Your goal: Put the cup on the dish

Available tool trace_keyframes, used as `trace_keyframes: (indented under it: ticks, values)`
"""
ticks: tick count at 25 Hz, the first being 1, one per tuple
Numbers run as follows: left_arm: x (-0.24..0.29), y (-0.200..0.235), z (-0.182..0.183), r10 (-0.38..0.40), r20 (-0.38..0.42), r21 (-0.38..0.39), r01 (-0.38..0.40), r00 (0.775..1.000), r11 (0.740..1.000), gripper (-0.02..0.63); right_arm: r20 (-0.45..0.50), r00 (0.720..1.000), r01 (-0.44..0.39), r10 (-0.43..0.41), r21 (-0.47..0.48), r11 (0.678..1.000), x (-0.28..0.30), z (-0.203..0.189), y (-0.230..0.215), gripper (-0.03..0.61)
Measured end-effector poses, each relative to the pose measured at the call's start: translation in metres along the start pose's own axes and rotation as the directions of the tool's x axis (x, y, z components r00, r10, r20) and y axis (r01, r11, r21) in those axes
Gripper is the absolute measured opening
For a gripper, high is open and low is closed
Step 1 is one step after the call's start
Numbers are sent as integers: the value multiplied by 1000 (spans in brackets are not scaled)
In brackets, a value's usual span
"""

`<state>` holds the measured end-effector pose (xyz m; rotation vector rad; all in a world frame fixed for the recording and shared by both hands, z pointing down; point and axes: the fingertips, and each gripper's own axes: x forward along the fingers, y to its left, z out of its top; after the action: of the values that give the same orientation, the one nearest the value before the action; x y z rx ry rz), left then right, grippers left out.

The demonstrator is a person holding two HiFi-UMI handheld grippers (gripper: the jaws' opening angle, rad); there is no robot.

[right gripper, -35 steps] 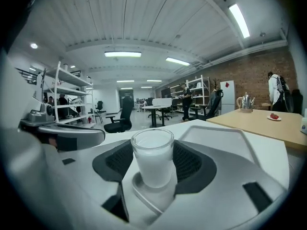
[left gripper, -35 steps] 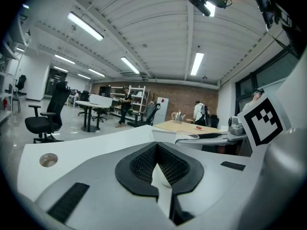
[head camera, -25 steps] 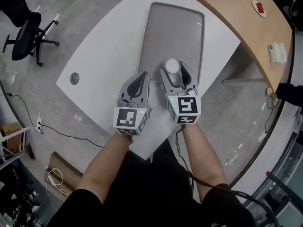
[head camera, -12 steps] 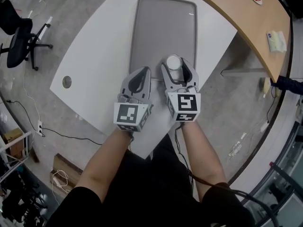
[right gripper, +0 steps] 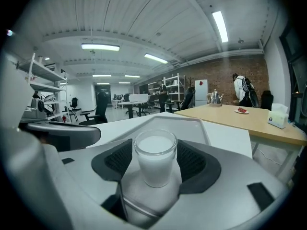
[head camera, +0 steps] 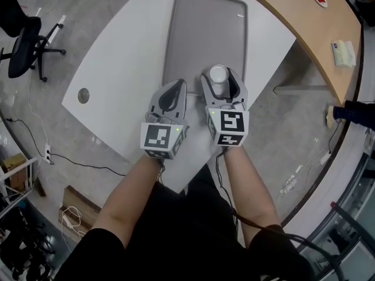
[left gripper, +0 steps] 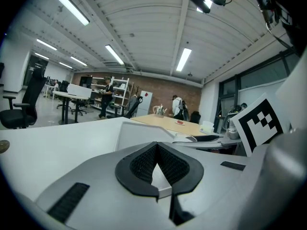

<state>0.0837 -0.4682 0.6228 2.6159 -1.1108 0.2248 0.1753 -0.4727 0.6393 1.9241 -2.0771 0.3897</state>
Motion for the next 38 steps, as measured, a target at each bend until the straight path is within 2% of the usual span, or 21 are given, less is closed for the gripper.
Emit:
trace_keyframes:
  ticks: [4,7,13,19,21,23,26,33,38]
  values:
    - [-8,0,12,12,17,6,-12,1000,1000,5,5,1000,-3,3,-1,1000,-5,4,2,253]
    - [-21,-5,28,15,34,22,-16,999,1000,5,53,999,8,-8,-3,1000,-22,20,2,253]
    - [-65,-32,79,27,93,63,-32,995,997,5,180,984,-2,-1,14,1000,-85,78,9,252]
    - [-110,-66,141,51,194,95,-70,980,993,5,283,954,-86,93,-40,996,-135,143,31,252]
    - [-128,-76,158,61,221,105,-86,973,991,5,302,947,-103,114,-53,993,-154,160,40,219]
    - [-148,-81,170,73,243,111,-102,967,989,5,323,938,-108,123,-66,992,-174,174,50,129]
    - [-173,-85,185,97,276,121,-134,956,984,5,360,921,-132,150,-74,988,-199,189,65,40]
    - [-225,-88,197,137,295,153,-188,946,970,5,379,889,-230,255,-111,967,-242,197,102,14]
    - [-245,-91,195,167,305,128,-214,938,968,5,382,869,-291,314,-118,949,-259,197,118,12]
